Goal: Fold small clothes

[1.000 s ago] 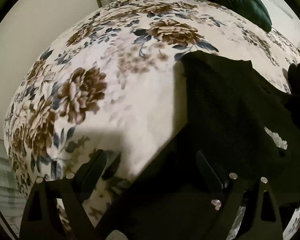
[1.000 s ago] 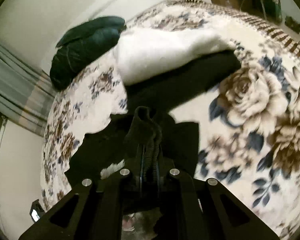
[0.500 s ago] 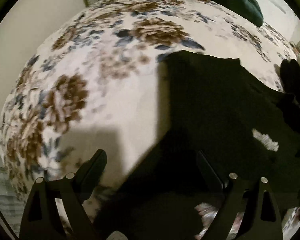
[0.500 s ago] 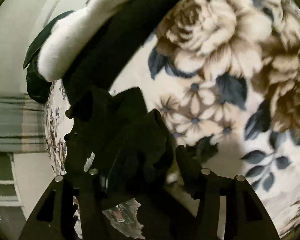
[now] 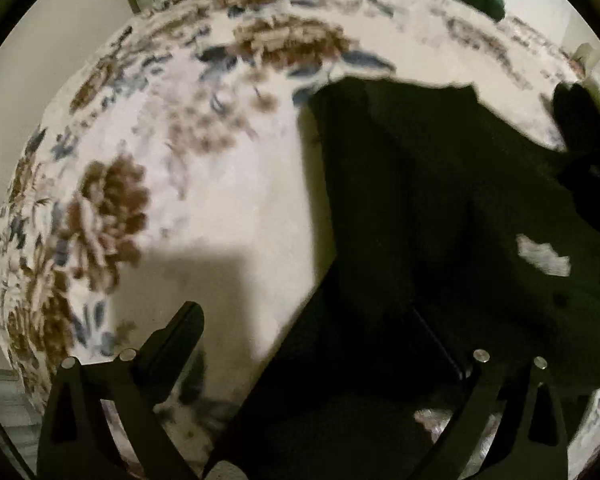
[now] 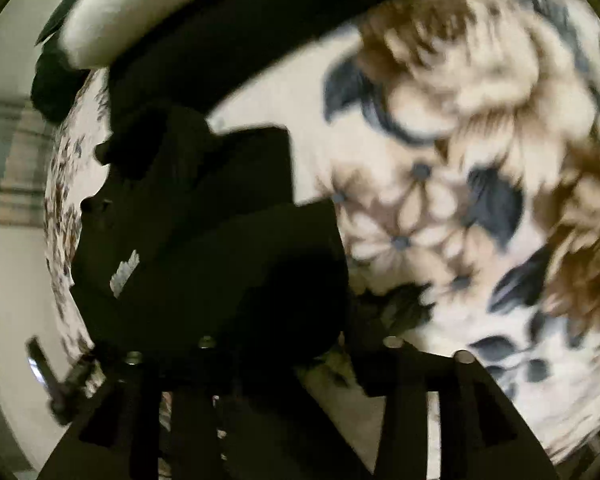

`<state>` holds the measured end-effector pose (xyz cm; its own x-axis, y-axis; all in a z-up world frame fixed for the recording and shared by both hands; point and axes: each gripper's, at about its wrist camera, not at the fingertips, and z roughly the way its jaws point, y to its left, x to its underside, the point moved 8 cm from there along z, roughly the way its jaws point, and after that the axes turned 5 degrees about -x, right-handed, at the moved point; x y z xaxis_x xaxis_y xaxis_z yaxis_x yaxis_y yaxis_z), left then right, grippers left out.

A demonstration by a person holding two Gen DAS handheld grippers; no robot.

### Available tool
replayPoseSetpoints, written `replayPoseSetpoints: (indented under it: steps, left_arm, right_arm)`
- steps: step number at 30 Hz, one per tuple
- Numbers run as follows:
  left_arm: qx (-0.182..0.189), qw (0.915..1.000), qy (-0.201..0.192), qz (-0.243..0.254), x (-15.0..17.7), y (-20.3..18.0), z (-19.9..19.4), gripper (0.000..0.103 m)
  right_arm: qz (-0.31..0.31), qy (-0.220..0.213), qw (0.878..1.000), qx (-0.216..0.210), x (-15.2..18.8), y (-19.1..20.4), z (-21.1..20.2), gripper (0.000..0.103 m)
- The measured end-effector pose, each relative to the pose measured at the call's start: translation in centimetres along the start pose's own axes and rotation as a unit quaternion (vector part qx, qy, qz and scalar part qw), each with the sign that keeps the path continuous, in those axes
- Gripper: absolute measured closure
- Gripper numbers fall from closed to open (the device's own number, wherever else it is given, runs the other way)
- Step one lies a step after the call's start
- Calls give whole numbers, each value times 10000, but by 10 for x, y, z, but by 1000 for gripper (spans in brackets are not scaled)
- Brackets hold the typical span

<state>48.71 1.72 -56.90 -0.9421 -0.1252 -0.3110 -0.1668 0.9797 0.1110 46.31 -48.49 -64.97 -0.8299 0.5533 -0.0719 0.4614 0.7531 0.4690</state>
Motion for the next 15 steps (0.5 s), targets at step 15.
replayPoseSetpoints:
  steps: [15]
  left_arm:
    - [58, 9868, 1465, 681, 178, 43, 3, 1]
  right_arm:
    - [409, 1061, 9935, 16, 179, -57, -8, 34]
